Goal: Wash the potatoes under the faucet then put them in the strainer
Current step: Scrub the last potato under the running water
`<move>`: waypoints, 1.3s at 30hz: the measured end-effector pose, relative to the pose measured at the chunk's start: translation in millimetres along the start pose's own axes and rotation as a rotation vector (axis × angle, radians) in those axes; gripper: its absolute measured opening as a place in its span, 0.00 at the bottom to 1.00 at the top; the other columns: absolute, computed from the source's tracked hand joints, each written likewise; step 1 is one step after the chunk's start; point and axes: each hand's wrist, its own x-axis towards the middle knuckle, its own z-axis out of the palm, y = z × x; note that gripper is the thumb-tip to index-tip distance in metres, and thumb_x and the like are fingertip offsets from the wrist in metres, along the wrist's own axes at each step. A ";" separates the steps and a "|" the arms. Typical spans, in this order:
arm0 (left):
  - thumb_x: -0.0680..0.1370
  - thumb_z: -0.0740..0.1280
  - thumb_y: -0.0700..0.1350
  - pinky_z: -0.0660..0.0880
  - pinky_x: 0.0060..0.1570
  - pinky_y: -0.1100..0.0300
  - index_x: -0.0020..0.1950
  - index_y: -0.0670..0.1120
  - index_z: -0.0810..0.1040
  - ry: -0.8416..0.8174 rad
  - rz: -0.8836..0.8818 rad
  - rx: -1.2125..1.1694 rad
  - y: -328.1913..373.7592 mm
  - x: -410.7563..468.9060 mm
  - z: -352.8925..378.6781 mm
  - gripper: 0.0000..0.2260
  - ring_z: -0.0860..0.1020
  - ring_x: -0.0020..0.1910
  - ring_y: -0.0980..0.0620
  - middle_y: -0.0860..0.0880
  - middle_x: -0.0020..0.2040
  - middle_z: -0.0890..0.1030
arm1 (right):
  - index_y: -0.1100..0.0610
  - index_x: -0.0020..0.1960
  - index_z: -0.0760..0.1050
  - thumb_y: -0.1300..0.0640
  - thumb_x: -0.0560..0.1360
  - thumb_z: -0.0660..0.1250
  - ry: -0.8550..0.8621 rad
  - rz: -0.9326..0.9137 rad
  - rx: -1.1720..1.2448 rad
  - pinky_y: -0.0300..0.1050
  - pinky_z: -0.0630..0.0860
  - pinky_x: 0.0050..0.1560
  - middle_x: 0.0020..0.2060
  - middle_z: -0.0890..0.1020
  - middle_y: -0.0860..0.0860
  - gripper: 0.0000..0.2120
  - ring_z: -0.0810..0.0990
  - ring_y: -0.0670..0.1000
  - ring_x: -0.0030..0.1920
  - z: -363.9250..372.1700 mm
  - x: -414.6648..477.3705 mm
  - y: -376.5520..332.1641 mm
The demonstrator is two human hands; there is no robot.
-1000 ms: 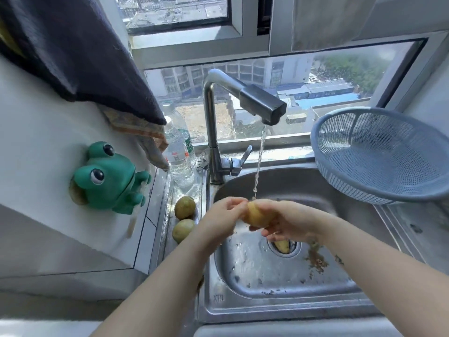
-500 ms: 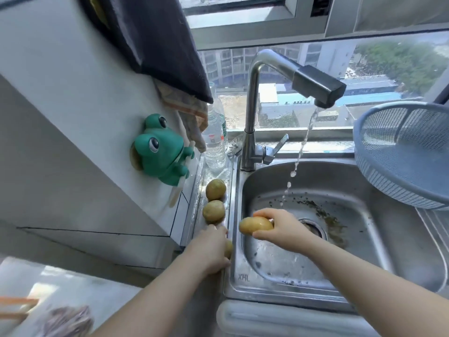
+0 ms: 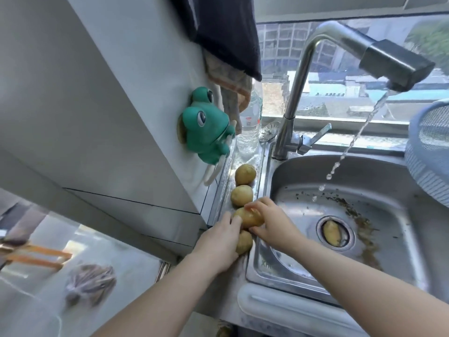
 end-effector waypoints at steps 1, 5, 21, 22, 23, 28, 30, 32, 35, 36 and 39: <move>0.75 0.67 0.42 0.67 0.41 0.51 0.61 0.45 0.64 0.002 0.002 -0.002 0.0 -0.2 -0.5 0.17 0.75 0.54 0.41 0.45 0.60 0.65 | 0.53 0.60 0.72 0.60 0.68 0.71 0.006 -0.012 -0.015 0.41 0.70 0.54 0.56 0.72 0.48 0.22 0.74 0.50 0.52 2.9 0.2 0.7; 0.75 0.68 0.46 0.74 0.49 0.48 0.61 0.45 0.66 -0.031 0.007 0.003 -3.3 0.9 -2.4 0.18 0.73 0.57 0.43 0.45 0.59 0.66 | 0.54 0.54 0.70 0.59 0.68 0.72 0.012 -0.047 -0.086 0.49 0.74 0.49 0.52 0.75 0.49 0.17 0.76 0.53 0.47 5.7 -0.6 5.0; 0.80 0.61 0.53 0.74 0.54 0.56 0.63 0.54 0.72 -0.108 0.327 -0.107 116.2 70.4 17.9 0.13 0.75 0.57 0.54 0.56 0.60 0.75 | 0.55 0.59 0.75 0.58 0.77 0.60 -0.240 0.640 -0.286 0.49 0.77 0.52 0.55 0.80 0.54 0.12 0.79 0.56 0.53 -77.5 -62.9 169.6; 0.80 0.61 0.53 0.74 0.55 0.56 0.63 0.54 0.73 -0.139 0.314 -0.122 121.9 77.0 19.8 0.13 0.76 0.57 0.55 0.56 0.60 0.76 | 0.56 0.59 0.75 0.58 0.77 0.59 -0.229 0.665 -0.274 0.49 0.77 0.52 0.55 0.80 0.55 0.12 0.79 0.57 0.53 -79.4 -60.7 181.1; 0.79 0.62 0.52 0.75 0.56 0.56 0.63 0.54 0.73 -0.168 0.302 -0.130 127.6 83.6 21.6 0.13 0.76 0.56 0.55 0.56 0.59 0.77 | 0.56 0.59 0.75 0.57 0.77 0.59 -0.225 0.684 -0.260 0.50 0.77 0.53 0.55 0.80 0.55 0.13 0.79 0.57 0.54 -79.9 -57.6 190.7; 0.79 0.62 0.51 0.76 0.55 0.55 0.62 0.52 0.75 -0.268 0.260 -0.120 148.8 109.5 34.4 0.13 0.78 0.54 0.54 0.54 0.58 0.79 | 0.59 0.70 0.66 0.58 0.80 0.55 -0.307 0.730 -0.240 0.45 0.73 0.54 0.65 0.74 0.56 0.19 0.75 0.57 0.62 -64.0 -30.5 218.7; 0.79 0.62 0.51 0.76 0.55 0.54 0.62 0.51 0.75 -0.298 0.248 -0.113 157.0 118.4 39.5 0.13 0.78 0.54 0.53 0.53 0.58 0.79 | 0.59 0.67 0.70 0.59 0.80 0.55 -0.262 0.751 -0.244 0.45 0.74 0.51 0.62 0.77 0.56 0.17 0.77 0.57 0.59 -50.1 -22.0 233.3; 0.79 0.62 0.50 0.76 0.55 0.54 0.63 0.51 0.75 -0.321 0.229 -0.126 165.1 127.0 43.1 0.14 0.78 0.53 0.52 0.53 0.58 0.79 | 0.57 0.62 0.74 0.58 0.79 0.56 -0.134 0.823 -0.220 0.45 0.74 0.48 0.58 0.80 0.55 0.15 0.78 0.56 0.56 -38.7 -15.5 246.4; 0.79 0.61 0.49 0.75 0.55 0.54 0.63 0.50 0.75 -0.307 0.231 -0.144 176.7 140.5 44.7 0.14 0.78 0.54 0.51 0.52 0.59 0.79 | 0.57 0.61 0.73 0.57 0.78 0.58 -0.039 0.905 -0.203 0.44 0.73 0.46 0.57 0.80 0.53 0.14 0.79 0.55 0.56 -31.3 -7.5 259.2; 0.79 0.61 0.49 0.75 0.55 0.55 0.64 0.50 0.74 -0.304 0.230 -0.144 179.3 143.1 44.6 0.14 0.77 0.55 0.51 0.52 0.59 0.79 | 0.57 0.62 0.72 0.57 0.77 0.59 -0.029 0.913 -0.204 0.44 0.74 0.47 0.57 0.79 0.53 0.14 0.79 0.55 0.56 -29.5 -5.3 260.2; 0.79 0.61 0.48 0.75 0.54 0.54 0.64 0.49 0.74 -0.317 0.212 -0.147 181.9 143.9 45.5 0.14 0.77 0.56 0.50 0.52 0.59 0.78 | 0.58 0.64 0.69 0.56 0.76 0.63 -0.008 0.928 -0.197 0.44 0.74 0.49 0.57 0.79 0.54 0.17 0.78 0.55 0.57 -20.9 -2.3 260.3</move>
